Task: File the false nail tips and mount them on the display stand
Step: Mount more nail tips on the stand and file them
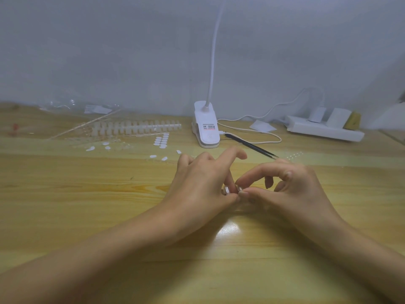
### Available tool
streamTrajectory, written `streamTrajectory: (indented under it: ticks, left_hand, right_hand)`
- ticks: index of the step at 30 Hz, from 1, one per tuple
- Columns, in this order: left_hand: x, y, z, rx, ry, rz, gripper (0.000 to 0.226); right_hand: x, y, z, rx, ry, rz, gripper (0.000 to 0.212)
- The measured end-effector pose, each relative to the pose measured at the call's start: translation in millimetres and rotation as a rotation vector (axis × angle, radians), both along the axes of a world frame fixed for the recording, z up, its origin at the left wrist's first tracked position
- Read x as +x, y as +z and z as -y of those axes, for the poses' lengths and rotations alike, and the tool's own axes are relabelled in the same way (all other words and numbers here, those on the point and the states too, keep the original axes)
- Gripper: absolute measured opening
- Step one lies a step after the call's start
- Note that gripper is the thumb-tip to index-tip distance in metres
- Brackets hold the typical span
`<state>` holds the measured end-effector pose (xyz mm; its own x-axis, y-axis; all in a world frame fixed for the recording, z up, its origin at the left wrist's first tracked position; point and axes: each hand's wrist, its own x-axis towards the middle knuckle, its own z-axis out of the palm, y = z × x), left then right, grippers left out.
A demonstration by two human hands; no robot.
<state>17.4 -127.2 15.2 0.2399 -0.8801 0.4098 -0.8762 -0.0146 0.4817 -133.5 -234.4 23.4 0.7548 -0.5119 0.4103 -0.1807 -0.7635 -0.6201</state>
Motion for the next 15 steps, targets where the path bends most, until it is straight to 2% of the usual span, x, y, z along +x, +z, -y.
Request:
streamTrajectory:
  ticks: [12,15]
  left_hand:
    - [-0.8,0.5,-1.0,0.005,0.001,0.016,0.053]
    - [-1.4,0.8,-1.4,-0.001,0.010,0.024,0.052]
  right_hand:
    - [1.1,-0.6,-1.8,0.061,-0.002,-0.041,0.012]
    - [0.3,5.5,1.6,0.254,0.068,-0.046,0.006]
